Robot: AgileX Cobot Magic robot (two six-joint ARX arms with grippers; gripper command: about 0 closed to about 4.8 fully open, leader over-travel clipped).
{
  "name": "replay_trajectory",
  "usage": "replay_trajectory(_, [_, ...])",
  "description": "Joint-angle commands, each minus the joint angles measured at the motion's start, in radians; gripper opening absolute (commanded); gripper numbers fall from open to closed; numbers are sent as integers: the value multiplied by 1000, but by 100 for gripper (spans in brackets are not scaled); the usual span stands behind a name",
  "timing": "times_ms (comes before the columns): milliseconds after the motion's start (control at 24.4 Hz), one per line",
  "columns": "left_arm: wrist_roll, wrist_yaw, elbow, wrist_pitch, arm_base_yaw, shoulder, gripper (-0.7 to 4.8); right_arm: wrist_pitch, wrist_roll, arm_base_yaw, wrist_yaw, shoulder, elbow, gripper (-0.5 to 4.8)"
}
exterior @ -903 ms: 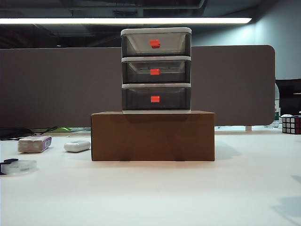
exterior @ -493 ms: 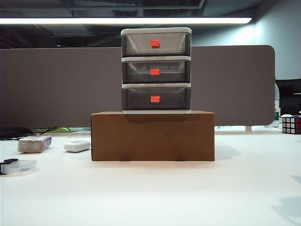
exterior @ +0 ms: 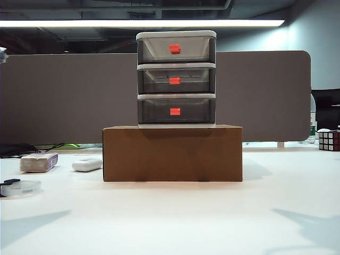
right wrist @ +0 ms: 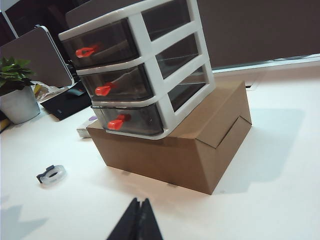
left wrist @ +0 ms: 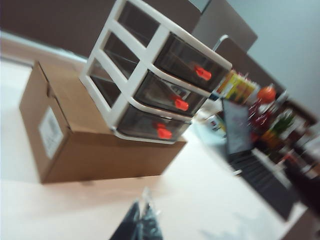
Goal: Open the third layer of the drawer on the table, pick up the transparent tape on the table and put it in, and finally close the drawer.
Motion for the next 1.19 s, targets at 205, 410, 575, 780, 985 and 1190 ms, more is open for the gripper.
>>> replay_trajectory(205, [128, -358, 7, 27, -435, 10, -6, 7, 111, 64, -10, 0, -1, -5])
replay_trajectory(410, [258, -904, 6, 103, -842, 146, 5, -196, -53, 196, 182, 27, 116, -6])
replay_trajectory(575, [354, -1057, 10, 491, -953, 479, 5, -181, -100, 319, 301, 175, 208, -6])
replay_trajectory(780, [361, -1073, 105, 797, -955, 957, 22, -132, -103, 396, 309, 407, 327, -6])
replay_trajectory(985, [406, -1124, 299, 914, -956, 1370, 22, -133, -192, 437, 273, 614, 468, -5])
replay_trajectory(1190, [405, -1124, 408, 916, -955, 1524, 22, -27, -204, 435, 221, 664, 510, -5])
